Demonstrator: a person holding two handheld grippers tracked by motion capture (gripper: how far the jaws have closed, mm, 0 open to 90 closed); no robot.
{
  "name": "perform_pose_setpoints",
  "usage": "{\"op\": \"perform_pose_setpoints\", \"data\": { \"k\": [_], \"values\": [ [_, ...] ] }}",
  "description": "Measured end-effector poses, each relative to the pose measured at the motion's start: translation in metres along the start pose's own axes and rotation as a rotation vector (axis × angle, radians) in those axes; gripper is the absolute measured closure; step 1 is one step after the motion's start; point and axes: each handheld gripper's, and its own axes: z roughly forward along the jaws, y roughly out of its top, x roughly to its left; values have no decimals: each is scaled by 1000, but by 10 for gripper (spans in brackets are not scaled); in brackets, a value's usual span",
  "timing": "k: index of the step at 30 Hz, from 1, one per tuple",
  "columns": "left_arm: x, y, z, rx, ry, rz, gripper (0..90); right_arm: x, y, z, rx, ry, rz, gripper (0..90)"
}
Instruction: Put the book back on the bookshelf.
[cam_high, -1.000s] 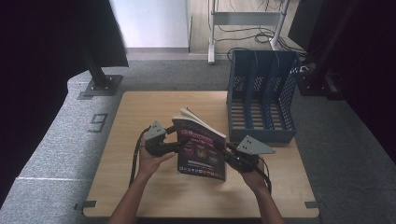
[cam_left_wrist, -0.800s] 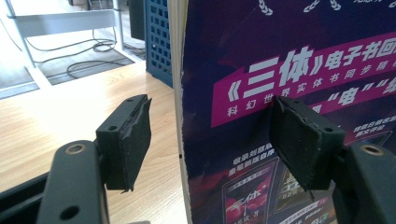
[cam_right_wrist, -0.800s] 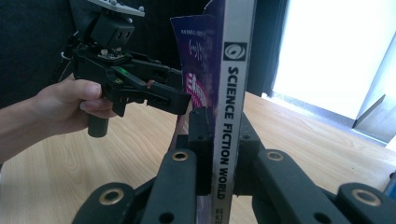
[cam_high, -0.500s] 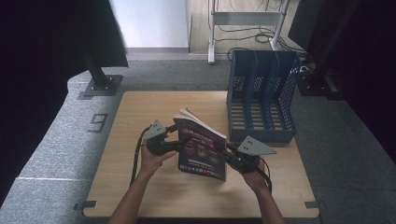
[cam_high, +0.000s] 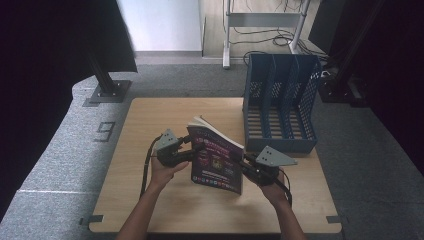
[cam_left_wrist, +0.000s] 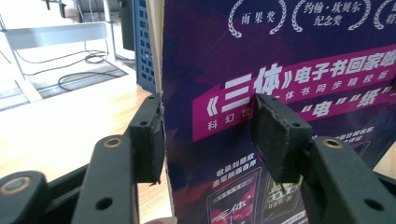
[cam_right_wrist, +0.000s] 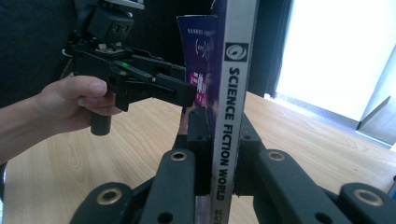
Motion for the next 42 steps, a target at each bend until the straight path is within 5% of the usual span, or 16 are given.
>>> {"op": "perform_pose_setpoints", "data": {
  "k": [10,14,17,27,42],
  "values": [
    [-8,2,-2,-25,-30,18,493,-3,5,9,51,-18,10,734],
    [-8,2,-3,-19,-24,12,491,-1,8,14,79,-73,-30,797],
    [-6,1,-3,-12,-10,10,487,-1,7,13,68,-72,-16,806],
    [-11,2,0,-29,-12,19,350,2,0,0,12,37,-55,813],
    [-11,4,-3,-13,-62,-1,391,-3,5,11,48,47,-26,735]
  ]
}}
